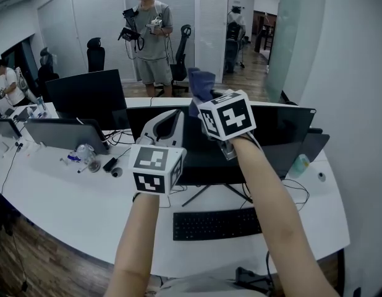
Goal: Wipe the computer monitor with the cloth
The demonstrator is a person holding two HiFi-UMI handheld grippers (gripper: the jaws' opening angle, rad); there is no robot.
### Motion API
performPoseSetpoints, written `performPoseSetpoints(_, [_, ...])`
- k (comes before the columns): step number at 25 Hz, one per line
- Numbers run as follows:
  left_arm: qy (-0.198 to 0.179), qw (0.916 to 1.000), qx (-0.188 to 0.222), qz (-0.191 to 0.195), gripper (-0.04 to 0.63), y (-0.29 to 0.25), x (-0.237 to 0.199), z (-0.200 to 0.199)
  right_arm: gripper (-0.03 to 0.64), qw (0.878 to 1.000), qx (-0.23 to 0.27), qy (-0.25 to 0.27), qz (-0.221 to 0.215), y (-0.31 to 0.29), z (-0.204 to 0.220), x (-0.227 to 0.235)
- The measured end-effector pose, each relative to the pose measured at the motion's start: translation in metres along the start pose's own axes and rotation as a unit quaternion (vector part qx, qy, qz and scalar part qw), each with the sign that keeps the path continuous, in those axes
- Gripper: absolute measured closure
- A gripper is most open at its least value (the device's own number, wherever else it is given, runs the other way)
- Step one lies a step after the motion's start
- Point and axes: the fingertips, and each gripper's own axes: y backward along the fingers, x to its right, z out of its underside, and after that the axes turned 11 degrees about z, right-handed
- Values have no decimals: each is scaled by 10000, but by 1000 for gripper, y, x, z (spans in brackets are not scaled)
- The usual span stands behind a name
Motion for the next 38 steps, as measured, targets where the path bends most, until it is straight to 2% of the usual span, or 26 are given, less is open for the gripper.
performPoseSetpoints(15, [-79, 9999, -55, 63, 586, -31, 35, -4, 526, 10000, -7, 4, -79, 11, 12, 35])
performPoseSetpoints(38, [-96, 9997, -108, 199, 586, -73, 90, -3, 526, 9999, -4, -32, 97, 34, 36, 100])
